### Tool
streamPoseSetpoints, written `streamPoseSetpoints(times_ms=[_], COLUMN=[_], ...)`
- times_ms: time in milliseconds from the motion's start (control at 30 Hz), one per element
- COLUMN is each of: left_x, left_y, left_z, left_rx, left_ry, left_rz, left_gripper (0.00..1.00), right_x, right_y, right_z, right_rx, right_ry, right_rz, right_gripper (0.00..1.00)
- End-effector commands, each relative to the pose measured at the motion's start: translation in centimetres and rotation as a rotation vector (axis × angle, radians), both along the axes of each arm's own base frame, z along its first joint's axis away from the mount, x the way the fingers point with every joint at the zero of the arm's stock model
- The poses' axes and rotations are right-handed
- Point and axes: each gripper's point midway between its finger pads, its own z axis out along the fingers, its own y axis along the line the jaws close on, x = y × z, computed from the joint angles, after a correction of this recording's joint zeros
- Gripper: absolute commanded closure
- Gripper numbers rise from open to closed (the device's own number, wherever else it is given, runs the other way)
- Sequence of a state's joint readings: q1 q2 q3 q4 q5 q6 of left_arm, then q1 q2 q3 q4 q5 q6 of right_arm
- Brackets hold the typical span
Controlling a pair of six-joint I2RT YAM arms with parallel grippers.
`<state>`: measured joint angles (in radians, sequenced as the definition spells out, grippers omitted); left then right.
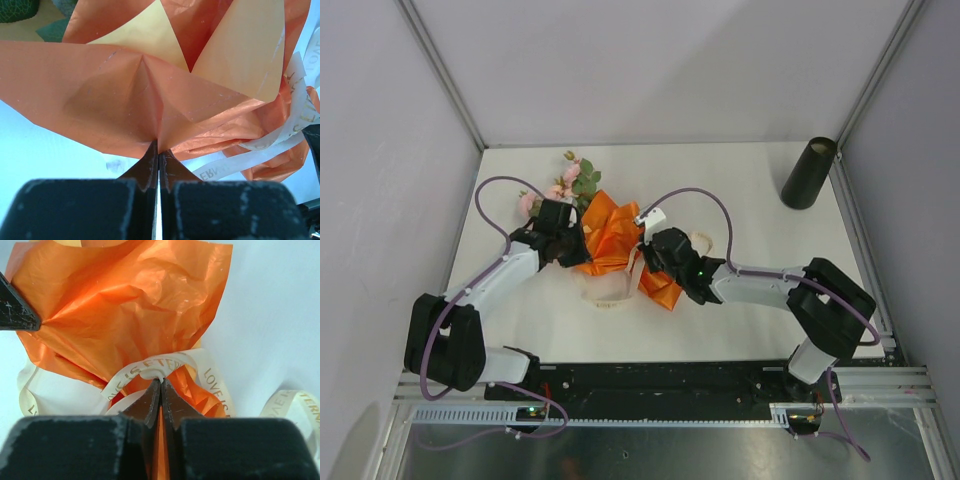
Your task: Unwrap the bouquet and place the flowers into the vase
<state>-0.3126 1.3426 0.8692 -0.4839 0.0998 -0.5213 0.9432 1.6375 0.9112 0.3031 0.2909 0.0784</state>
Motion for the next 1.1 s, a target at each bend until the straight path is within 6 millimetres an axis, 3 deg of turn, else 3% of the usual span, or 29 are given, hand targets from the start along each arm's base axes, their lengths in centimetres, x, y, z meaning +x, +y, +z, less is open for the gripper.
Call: streamPoseSetpoints(times_ms=[0,167,400,467,567,667,867,967,1067], left_x=[0.1,0.1,0.2,0.2,0.2,0.1,0.2,0.0,-0.1], left_y=[0.4,0.6,1.4,1.5,1.3,1.0,1.3,1.3,1.2], left_z=[0.8,0.6,0.2,0.3,0.3,0.2,0.3,-0.1,0.0], left_rx=[0.004,0.024,0.061,0.065,0.054,0.048,0.063,0.066,0.054], left_ry=[-0.037,-0.040,-0.025,-0.027,-0.023,-0.016,-0.024,-0.011,-0.009], left_rz=[-0.003,-0.003,0.025,0.026,0.024,0.012,0.013,0.012,0.010], left_gripper=[1.00,1.00,1.00,1.00,1.00,1.00,1.00,1.00,1.00], right_x=[0.5,1.5,3.2,3.0,2.4,2.4,4.6,4.8,3.6], right_y=[0.9,0.0,-3.3,-3.6,-3.3,-4.9,-9.9,-11.7,-11.7], right_z=[0.7,1.7,4.1,3.5,0.8,-1.3,-0.4,0.3,0.9], right_rx=[0.027,0.043,0.115,0.136,0.117,0.065,0.116,0.140,0.178], right_ry=[-0.012,-0.038,-0.044,0.007,0.072,0.098,0.122,0.137,0.194], right_rz=[0.003,-0.060,-0.206,-0.218,-0.235,-0.337,-0.526,-0.591,-0.578], right_gripper=[0.98,1.00,1.00,1.00,1.00,1.00,1.00,0.91,0.76])
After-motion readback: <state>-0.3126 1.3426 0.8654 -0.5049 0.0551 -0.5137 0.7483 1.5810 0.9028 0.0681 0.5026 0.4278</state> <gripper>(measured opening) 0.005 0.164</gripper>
